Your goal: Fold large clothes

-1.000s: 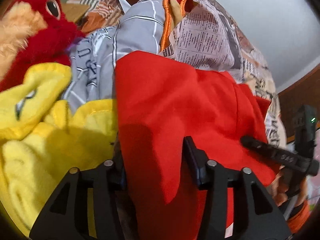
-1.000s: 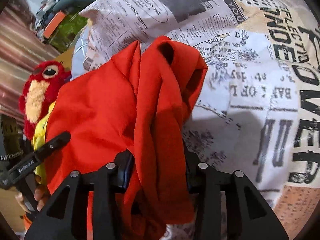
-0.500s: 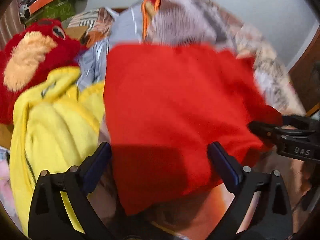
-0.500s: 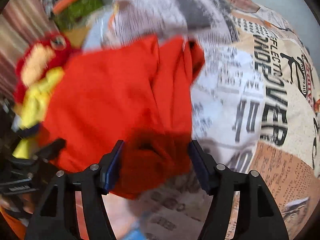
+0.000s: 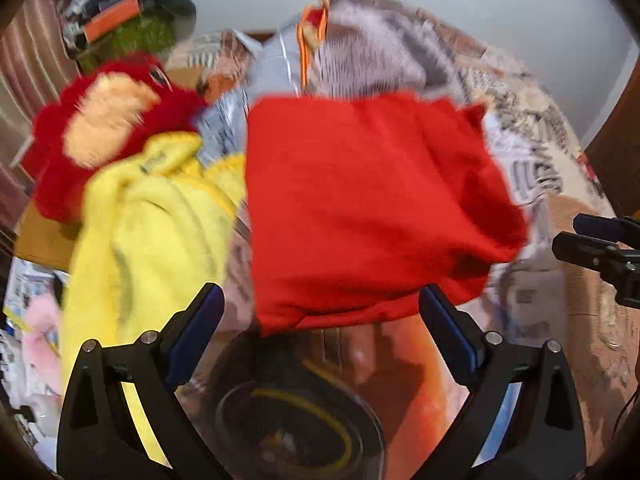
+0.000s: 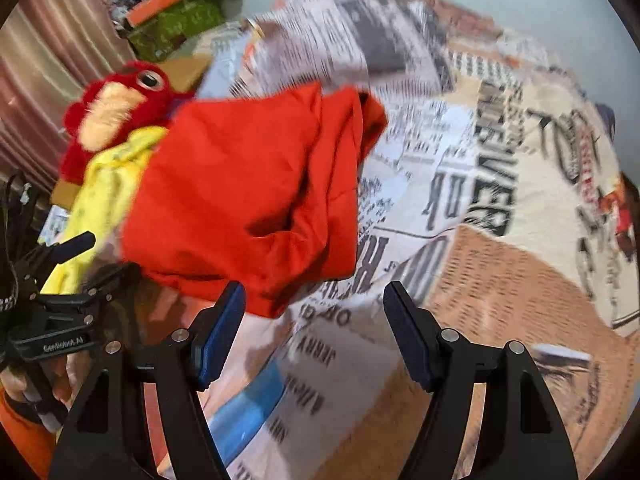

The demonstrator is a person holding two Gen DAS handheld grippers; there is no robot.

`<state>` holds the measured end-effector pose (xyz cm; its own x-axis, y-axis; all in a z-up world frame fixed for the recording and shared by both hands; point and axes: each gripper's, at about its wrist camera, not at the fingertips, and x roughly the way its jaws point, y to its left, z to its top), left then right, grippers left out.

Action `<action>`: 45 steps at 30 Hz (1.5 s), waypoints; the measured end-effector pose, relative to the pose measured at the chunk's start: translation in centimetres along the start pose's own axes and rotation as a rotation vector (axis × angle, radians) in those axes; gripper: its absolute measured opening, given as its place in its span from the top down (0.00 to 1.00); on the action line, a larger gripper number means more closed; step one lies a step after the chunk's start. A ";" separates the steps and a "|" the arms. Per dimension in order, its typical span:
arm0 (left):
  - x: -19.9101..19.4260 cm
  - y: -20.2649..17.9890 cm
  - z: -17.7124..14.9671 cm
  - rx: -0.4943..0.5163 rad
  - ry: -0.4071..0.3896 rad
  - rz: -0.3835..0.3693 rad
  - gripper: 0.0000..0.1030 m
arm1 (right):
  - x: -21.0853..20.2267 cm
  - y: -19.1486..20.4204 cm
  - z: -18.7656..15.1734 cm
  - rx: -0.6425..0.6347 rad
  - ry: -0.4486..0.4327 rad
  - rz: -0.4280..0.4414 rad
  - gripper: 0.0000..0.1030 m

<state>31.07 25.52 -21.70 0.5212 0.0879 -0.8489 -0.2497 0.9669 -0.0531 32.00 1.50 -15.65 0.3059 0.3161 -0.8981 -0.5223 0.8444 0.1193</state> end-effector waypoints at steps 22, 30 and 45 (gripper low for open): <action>-36.4 -4.8 -7.5 0.046 -0.749 -0.094 0.04 | -28.2 9.7 -9.9 -0.119 -0.766 0.024 0.27; -38.9 -6.2 -12.4 0.035 -0.844 -0.026 0.01 | -29.8 10.2 -13.5 -0.063 -0.894 -0.017 0.03; -37.8 -8.1 -13.7 0.072 -0.814 -0.006 0.01 | -29.9 9.2 -14.7 -0.023 -0.896 -0.044 0.00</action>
<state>2.21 11.09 3.66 0.9587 0.2026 -0.1998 -0.2066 0.9784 0.0011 6.29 -6.53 6.08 0.8274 0.5112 -0.2326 -0.5087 0.8576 0.0752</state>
